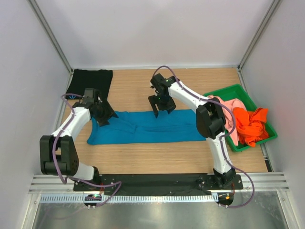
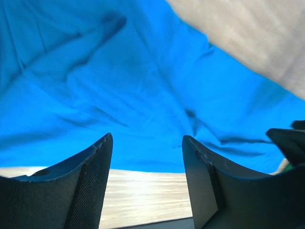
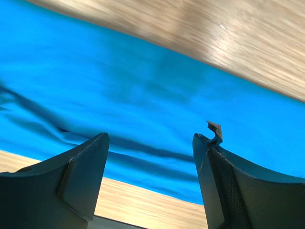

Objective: Fold and stack the t-shirts
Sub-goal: Fold the tshirt

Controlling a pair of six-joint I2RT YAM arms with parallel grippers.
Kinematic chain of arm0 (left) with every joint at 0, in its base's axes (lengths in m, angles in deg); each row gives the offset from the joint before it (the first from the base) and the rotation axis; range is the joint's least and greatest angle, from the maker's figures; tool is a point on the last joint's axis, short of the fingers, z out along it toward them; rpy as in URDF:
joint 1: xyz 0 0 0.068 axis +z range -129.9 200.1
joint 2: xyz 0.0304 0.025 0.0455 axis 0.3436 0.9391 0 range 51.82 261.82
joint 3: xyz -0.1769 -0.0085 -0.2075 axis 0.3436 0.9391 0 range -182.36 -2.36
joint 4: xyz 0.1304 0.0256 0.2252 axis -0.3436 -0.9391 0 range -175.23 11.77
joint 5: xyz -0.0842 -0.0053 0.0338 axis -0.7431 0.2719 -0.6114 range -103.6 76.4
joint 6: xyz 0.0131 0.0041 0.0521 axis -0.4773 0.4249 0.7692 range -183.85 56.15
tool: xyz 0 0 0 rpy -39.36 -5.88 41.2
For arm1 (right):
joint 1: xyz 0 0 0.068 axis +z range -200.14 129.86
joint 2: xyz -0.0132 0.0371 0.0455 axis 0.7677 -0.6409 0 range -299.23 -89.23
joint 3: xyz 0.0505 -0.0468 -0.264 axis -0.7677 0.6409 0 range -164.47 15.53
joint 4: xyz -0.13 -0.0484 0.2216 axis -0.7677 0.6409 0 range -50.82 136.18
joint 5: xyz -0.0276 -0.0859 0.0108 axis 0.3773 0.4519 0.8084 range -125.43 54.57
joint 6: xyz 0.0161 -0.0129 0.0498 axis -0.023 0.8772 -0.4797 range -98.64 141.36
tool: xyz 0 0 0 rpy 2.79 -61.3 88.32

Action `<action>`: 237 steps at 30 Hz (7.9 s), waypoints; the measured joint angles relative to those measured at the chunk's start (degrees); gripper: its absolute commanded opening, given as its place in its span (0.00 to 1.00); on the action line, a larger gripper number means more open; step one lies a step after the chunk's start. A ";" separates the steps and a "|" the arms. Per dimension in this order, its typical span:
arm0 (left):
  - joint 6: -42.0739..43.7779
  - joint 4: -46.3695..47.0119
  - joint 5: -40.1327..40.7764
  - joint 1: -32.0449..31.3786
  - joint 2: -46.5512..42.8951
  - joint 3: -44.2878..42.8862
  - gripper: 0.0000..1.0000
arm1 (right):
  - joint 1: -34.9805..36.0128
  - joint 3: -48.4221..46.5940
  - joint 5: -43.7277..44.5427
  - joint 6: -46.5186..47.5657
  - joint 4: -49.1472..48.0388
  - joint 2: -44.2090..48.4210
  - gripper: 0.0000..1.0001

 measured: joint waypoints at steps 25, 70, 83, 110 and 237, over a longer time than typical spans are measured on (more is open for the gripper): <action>-5.29 -16.39 17.05 -11.91 26.12 -16.92 0.64 | -1.44 15.32 4.79 5.95 -5.84 4.31 0.81; -8.39 -26.23 23.54 -28.59 28.13 -44.26 0.65 | 0.55 37.29 9.55 -9.86 2.95 51.60 0.86; -19.28 -26.86 22.91 -30.67 47.21 -50.66 0.66 | -2.40 42.66 8.00 -9.11 5.05 55.54 0.87; 21.68 -20.83 17.25 -17.16 58.47 -77.50 0.70 | -3.76 35.58 -3.06 -6.43 0.96 27.98 0.83; -25.97 3.21 4.35 -38.86 -8.81 21.94 0.39 | -4.81 -0.87 -17.66 -13.68 -24.06 -8.98 0.46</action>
